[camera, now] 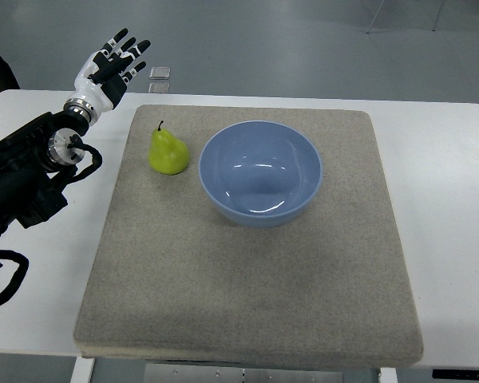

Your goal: Place pear in bowl with left hand

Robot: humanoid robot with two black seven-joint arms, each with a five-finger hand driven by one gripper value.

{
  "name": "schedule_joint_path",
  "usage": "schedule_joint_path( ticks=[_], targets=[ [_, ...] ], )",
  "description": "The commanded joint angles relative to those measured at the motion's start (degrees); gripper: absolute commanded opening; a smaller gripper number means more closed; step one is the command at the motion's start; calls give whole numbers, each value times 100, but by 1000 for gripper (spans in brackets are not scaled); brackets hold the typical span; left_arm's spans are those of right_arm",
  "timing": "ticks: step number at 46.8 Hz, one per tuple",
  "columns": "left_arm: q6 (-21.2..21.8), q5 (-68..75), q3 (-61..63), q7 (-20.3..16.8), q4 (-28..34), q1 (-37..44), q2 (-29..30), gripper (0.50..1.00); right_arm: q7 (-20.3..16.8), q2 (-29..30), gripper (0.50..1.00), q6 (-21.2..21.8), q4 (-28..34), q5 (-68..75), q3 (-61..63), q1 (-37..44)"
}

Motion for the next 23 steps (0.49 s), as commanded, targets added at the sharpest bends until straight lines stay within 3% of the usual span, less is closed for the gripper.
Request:
schedule_joint_path(
  ticks=[1, 23],
  targets=[
    [-6, 0, 0, -9, 0, 0, 0, 964, 3, 0, 924, 0, 5, 5, 0, 0],
    [-6, 9, -26, -70, -132, 52, 9, 966, -6, 0, 924, 0, 5, 5, 0, 0]
  ],
)
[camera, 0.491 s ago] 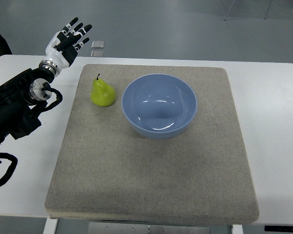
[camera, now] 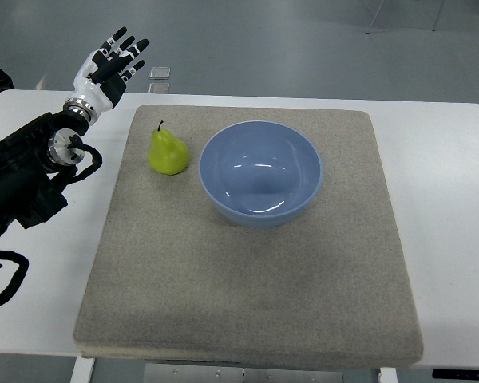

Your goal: Place pear in bowl with left hand

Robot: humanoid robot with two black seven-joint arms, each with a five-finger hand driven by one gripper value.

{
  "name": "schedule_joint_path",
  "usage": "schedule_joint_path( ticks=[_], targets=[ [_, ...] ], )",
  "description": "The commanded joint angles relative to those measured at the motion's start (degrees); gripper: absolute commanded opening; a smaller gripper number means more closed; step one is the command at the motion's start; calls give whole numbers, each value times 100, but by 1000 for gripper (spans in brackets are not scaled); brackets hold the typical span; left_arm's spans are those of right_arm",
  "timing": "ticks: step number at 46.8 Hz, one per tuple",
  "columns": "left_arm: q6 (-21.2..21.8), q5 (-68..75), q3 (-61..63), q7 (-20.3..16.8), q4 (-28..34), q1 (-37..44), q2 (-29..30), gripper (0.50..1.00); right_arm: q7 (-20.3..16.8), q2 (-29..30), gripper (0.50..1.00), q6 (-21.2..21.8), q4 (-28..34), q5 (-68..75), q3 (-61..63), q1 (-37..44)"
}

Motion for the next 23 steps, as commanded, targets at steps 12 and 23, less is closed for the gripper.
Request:
schedule_joint_path(
  ticks=[12, 23],
  targets=[
    [-8, 79, 28, 0, -66, -5, 52, 966, -6, 0, 924, 0, 5, -7, 0, 0],
    [-166, 509, 195, 0, -110, -49, 122, 966, -6, 0, 924, 0, -4, 1, 0, 0]
  ],
)
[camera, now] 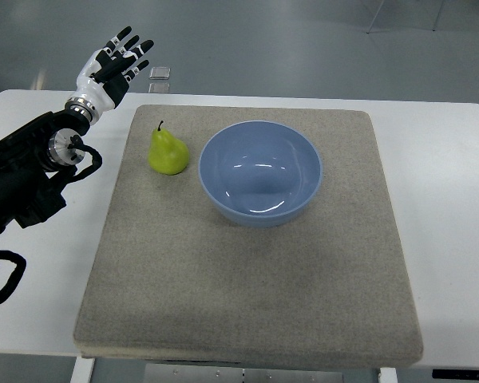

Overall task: Place pear in bowl with left hand
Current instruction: 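Swing the left hand forward over the yellow-green pear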

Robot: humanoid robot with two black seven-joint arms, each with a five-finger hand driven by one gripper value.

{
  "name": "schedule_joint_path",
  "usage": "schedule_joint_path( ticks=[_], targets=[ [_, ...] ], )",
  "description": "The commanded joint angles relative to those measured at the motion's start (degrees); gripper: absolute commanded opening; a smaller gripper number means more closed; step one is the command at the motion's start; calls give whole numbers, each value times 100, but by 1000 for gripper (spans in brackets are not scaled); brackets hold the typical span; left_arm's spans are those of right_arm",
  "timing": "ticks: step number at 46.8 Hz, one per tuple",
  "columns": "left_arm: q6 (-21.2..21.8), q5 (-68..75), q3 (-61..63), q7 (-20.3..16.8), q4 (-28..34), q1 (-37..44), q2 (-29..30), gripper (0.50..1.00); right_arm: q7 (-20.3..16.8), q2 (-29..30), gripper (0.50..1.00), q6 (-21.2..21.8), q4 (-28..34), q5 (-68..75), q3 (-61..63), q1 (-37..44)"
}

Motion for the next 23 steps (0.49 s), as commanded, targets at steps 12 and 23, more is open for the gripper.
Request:
schedule_joint_path(
  ticks=[12, 23],
  targets=[
    [-398, 1717, 76, 0, -541, -27, 499, 966, 6, 0, 926, 0, 2, -3, 0, 0],
    [-740, 3096, 137, 9, -1499, -88, 1150, 966, 6, 0, 924, 0, 2, 6, 0, 0]
  ],
)
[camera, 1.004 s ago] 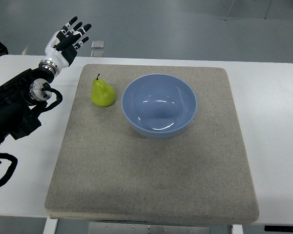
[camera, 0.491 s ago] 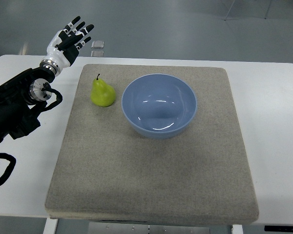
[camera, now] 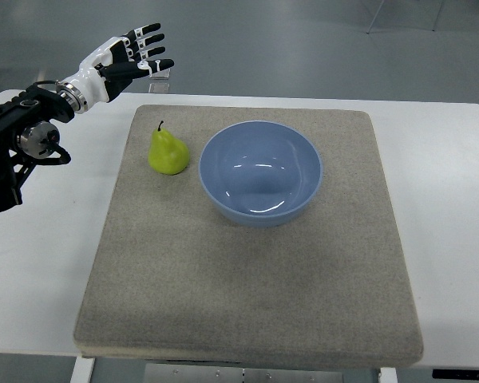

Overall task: Place pear in bowl with left hand
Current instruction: 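Swing the left hand forward over the yellow-green pear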

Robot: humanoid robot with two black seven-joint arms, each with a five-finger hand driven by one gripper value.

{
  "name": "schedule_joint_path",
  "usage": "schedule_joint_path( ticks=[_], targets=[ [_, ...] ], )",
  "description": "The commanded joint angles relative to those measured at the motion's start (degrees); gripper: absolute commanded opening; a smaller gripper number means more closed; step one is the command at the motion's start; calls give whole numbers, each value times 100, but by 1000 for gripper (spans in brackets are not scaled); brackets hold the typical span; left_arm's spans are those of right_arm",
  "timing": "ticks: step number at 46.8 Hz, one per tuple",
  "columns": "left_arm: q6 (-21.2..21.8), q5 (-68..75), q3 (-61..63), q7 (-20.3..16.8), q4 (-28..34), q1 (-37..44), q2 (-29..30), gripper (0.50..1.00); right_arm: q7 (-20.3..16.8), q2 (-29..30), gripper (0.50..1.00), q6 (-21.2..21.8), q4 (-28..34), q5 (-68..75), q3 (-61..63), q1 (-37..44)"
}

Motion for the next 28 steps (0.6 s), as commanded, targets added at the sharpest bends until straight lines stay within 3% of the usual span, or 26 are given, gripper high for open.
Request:
schedule_joint_path(
  ticks=[1, 18, 28],
  targets=[
    [-96, 495, 37, 7, -291, -46, 188, 966, 1, 0, 926, 0, 2, 4, 0, 0],
    [-360, 1656, 986, 51, -898, -608, 857, 966, -8, 0, 924, 0, 2, 4, 0, 0],
    [-808, 2534, 1347, 51, -994, -1153, 971, 966, 1, 0, 924, 0, -6, -5, 0, 0]
  ],
)
